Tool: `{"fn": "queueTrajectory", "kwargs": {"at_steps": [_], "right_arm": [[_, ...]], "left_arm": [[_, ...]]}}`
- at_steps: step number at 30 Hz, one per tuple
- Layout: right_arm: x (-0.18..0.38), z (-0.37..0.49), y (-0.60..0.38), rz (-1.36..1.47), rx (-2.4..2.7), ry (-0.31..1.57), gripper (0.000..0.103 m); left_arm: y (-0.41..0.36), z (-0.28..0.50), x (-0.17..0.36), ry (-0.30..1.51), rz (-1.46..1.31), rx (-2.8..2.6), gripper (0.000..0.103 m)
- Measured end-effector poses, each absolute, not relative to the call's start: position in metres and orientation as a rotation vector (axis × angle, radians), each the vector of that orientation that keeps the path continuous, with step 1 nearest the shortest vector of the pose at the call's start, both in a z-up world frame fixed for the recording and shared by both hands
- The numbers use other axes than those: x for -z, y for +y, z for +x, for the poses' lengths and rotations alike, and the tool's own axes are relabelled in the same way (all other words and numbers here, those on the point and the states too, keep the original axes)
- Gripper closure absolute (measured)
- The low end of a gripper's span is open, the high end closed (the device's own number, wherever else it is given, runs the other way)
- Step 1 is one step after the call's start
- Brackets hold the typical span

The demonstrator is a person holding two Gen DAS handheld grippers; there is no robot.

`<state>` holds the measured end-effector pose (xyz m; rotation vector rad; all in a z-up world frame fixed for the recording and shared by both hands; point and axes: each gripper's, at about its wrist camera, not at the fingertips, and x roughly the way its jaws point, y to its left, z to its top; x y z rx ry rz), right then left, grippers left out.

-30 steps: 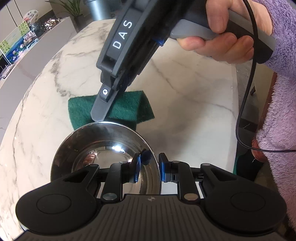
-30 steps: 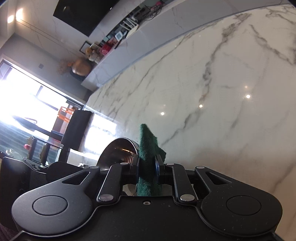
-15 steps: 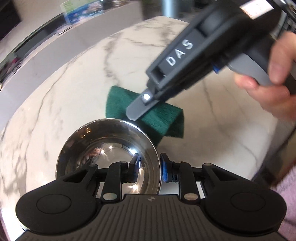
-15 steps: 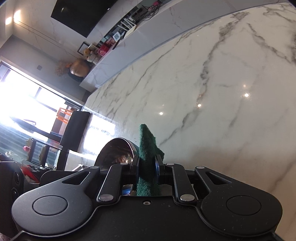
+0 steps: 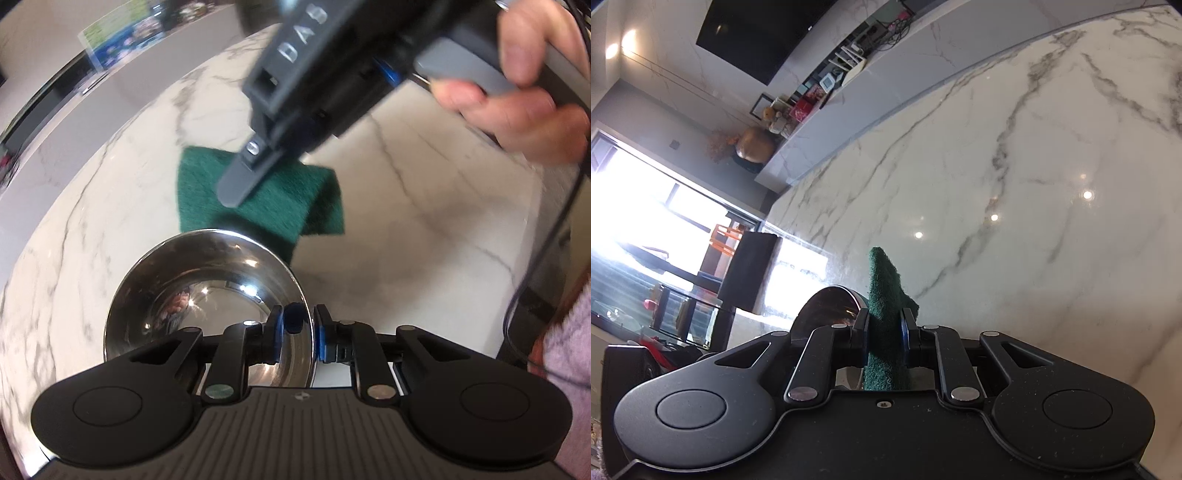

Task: Clean bowl
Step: 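Scrub the bowl's outer wall with the right gripper's pad while the left gripper holds it, then rub the pad along the bowl's outside with the right gripper while the left holds it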

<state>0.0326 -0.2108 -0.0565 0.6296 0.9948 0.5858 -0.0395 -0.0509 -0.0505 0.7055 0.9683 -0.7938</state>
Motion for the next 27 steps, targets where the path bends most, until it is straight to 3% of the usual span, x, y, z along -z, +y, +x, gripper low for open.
{"fn": "queueTrajectory", "kwargs": {"at_steps": [27], "right_arm": [[0.048, 0.029, -0.227, 0.654, -0.569, 0.951, 0.088]], "left_arm": [[-0.060, -0.043, 0.069, 0.869, 0.860, 0.985, 0.087]]}}
